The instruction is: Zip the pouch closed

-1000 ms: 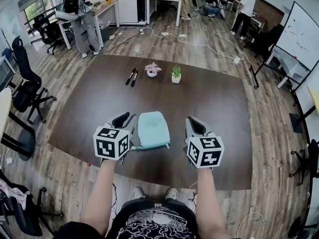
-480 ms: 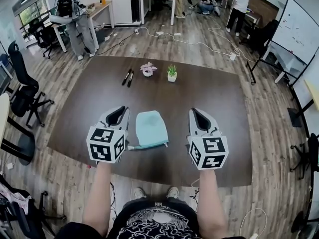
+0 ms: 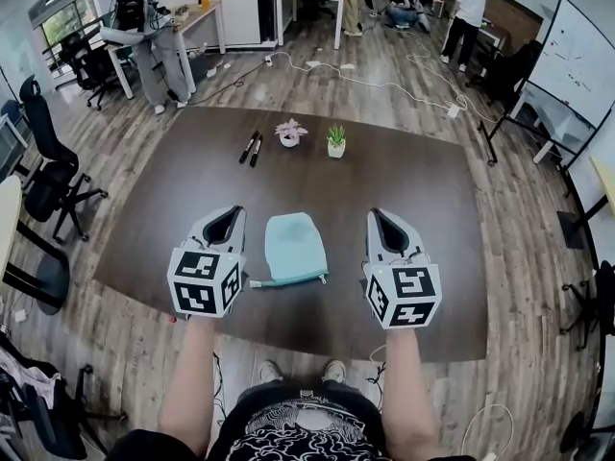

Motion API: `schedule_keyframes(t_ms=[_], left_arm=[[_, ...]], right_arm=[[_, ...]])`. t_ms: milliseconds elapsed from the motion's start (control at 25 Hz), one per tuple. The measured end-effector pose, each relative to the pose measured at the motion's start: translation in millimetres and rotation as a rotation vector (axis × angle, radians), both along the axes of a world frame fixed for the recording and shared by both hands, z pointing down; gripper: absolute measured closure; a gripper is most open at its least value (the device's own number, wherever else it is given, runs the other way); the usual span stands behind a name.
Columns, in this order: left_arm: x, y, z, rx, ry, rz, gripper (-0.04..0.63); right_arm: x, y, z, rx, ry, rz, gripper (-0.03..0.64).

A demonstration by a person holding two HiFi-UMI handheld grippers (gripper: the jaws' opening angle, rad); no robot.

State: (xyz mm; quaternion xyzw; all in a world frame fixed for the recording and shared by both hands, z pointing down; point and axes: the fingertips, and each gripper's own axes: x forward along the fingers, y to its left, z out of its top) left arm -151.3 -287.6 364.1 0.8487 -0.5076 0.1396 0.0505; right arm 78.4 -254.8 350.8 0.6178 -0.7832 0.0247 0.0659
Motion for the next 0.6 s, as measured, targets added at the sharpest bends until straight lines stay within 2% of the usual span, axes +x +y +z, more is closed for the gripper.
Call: schedule_keyframes(t_ms=[600], left_arm=[[-4.4, 0.8, 7.8, -0.019, 0.000, 0.001, 0.578]], right_arm=[[-5.2, -1.1, 5.2, -0.007, -0.002, 0.001, 0.618]])
